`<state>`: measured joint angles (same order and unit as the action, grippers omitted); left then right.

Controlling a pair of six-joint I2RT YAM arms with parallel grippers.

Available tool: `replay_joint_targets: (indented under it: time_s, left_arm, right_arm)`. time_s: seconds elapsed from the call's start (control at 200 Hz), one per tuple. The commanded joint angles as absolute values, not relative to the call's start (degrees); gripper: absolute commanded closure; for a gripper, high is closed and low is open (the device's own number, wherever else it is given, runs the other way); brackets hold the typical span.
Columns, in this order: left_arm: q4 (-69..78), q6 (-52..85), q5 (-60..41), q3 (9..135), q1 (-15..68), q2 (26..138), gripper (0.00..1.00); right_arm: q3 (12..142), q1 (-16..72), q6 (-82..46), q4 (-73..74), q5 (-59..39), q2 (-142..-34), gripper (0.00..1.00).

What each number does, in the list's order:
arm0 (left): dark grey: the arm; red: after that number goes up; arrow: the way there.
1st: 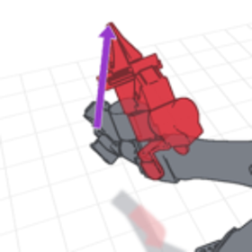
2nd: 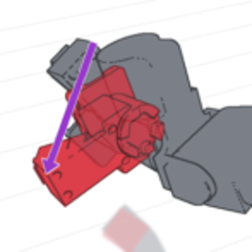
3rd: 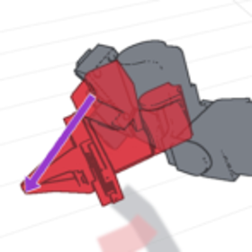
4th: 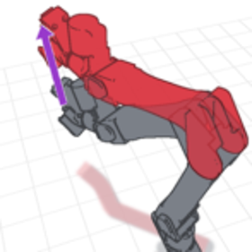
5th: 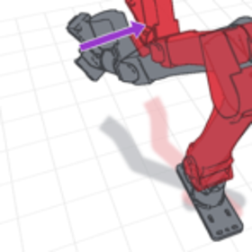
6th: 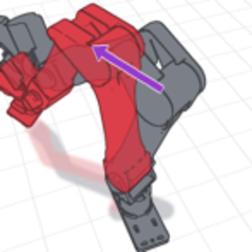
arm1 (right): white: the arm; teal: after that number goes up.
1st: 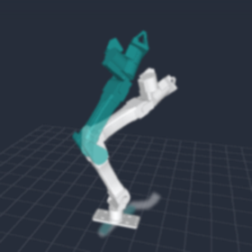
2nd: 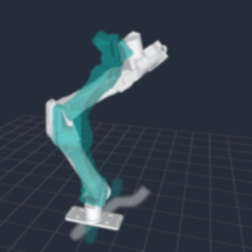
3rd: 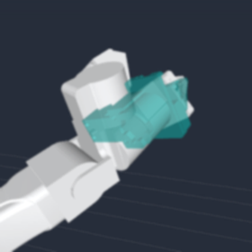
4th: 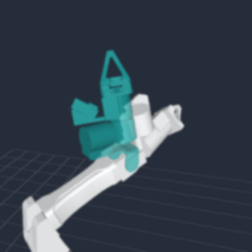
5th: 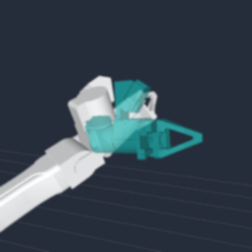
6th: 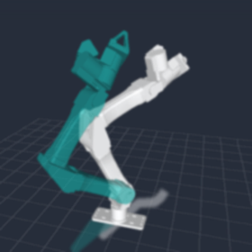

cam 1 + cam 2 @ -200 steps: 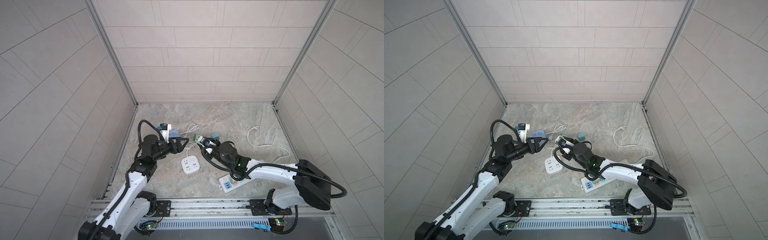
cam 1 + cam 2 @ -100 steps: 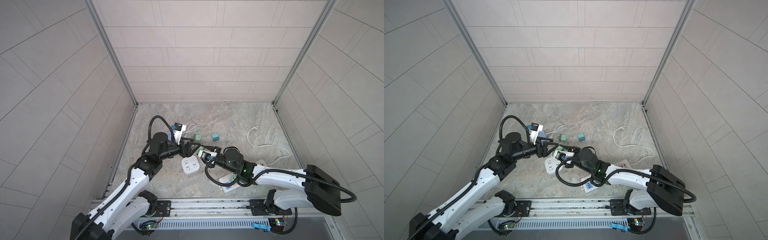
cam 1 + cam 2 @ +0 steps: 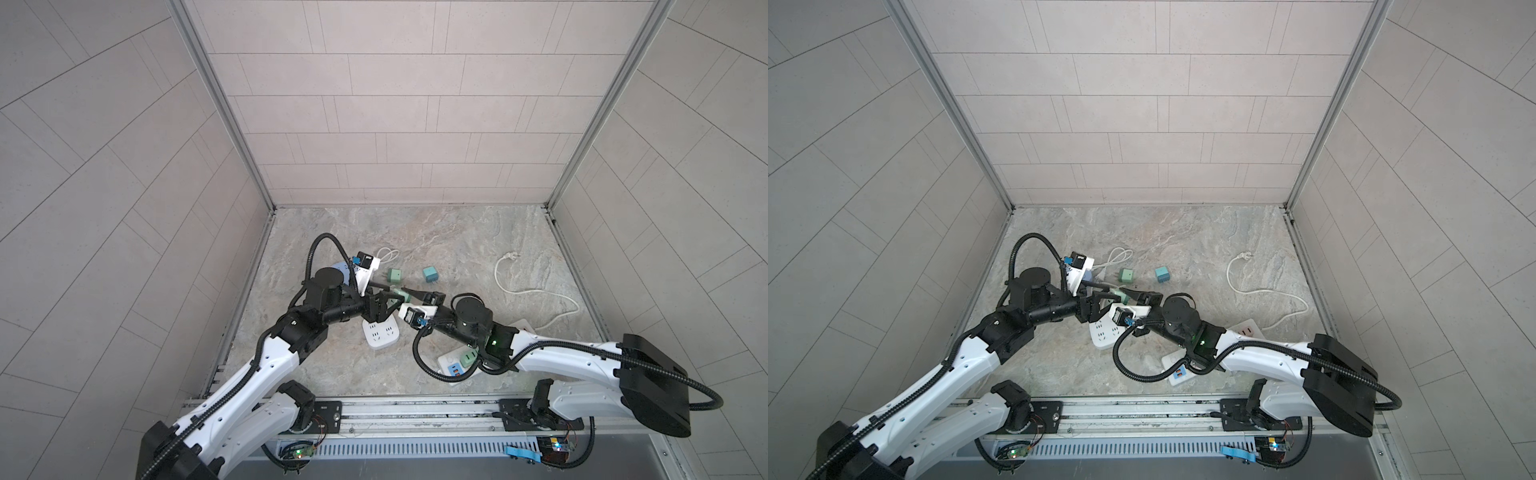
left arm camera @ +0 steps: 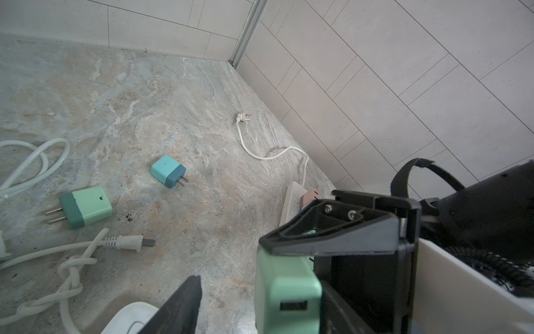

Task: Insert the plug
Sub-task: 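Close the left gripper on the green adapter held by the right gripper, then open and withdraw the right gripper while the left gripper lifts the adapter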

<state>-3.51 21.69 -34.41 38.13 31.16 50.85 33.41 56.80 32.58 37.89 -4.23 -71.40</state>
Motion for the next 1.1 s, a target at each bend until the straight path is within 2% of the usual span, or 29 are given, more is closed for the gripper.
replay_joint_targets:
  time_s: [0.0, 0.105, 0.245, 0.635, 0.926, 1.031, 1.096]
  left_arm:
    - [-3.47, 19.92, -33.81, 40.1, 32.03, 51.24, 0.34]
    - [-3.73, 19.54, -33.71, 40.81, 32.85, 52.17, 0.42]
    - [-4.57, 18.72, -33.02, 41.77, 34.18, 53.3, 0.44]
    - [-7.09, 16.82, -32.01, 43.68, 37.24, 56.05, 0.6]
    - [-8.62, 16.47, -31.12, 44.99, 37.88, 57.11, 0.83]
    - [-8.68, 16.52, -30.7, 44.96, 37.89, 56.58, 0.87]
    - [-8.45, 16.62, -30.33, 44.99, 37.88, 56.11, 0.89]
  right_arm:
    - [34.36, 57.01, 33.74, 37.26, -5.03, -69.61, 1.0]
    - [35.03, 56.95, 34.09, 35.51, -5.56, -69.26, 1.0]
    - [35.13, 56.95, 34.49, 34.9, -5.81, -69.06, 1.0]
    - [35.12, 56.95, 37.19, 33.88, -6.42, -68.28, 1.0]
    - [35.14, 56.88, 37.72, 33.65, -5.11, -68.54, 1.0]
    - [35.17, 56.89, 37.55, 32.94, -4.75, -68.73, 0.91]
    - [35.17, 56.87, 37.53, 32.72, -4.99, -68.77, 0.81]
